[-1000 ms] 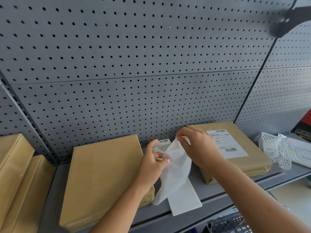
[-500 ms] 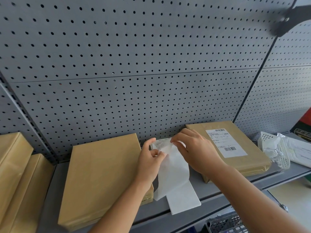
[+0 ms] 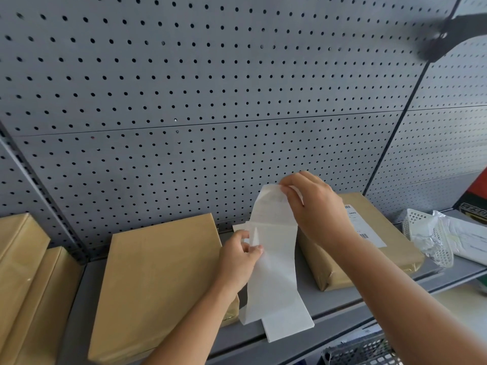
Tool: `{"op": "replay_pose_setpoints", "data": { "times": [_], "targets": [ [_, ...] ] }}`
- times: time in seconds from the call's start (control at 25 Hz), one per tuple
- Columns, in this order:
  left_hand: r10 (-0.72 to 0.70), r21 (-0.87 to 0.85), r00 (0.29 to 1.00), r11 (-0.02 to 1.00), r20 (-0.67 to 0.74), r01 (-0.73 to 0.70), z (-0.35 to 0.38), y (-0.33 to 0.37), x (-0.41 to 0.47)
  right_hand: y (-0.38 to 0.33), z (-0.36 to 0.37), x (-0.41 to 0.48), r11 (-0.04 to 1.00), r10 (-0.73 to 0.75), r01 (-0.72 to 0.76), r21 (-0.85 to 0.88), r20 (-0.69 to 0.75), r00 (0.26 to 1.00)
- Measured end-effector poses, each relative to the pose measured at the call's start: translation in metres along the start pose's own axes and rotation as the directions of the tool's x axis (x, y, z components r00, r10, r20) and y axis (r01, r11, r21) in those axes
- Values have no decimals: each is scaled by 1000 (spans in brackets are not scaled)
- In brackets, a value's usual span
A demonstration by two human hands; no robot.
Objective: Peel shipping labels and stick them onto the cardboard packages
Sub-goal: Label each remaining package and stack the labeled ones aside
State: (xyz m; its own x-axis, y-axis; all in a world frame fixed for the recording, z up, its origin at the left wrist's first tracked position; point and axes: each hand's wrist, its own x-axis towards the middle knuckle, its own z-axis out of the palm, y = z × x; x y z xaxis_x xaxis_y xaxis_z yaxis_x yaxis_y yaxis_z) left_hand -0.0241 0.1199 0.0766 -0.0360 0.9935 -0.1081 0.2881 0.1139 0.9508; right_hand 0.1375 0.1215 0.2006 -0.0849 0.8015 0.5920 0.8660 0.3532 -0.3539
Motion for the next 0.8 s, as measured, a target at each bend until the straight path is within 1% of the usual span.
{"op": "replay_pose_setpoints", "data": {
  "times": [0.16,0.32,0.52,0.72,0.8],
  "targets": [
    [-6,122,999,993,51,0,0,2,0,-6,-16,17,999,26,-25,27,-43,999],
    [-17,172,999,985,50,8,3,2,3,-10,-30,30,998,18,-11,54,-119,993],
    [-6,257,999,966,47,-6,5,3,5,-10,-44,39,990,14,12,138,-189,982],
    [-39,286,989,958,145,-5,-5,11,-3,-10,-33,19,979,-112,129,156,-112,987],
    [9,343,987,937,160,-64,-15,20,-8,-10,-22,4,972,-147,161,169,-88,985]
  ]
}}
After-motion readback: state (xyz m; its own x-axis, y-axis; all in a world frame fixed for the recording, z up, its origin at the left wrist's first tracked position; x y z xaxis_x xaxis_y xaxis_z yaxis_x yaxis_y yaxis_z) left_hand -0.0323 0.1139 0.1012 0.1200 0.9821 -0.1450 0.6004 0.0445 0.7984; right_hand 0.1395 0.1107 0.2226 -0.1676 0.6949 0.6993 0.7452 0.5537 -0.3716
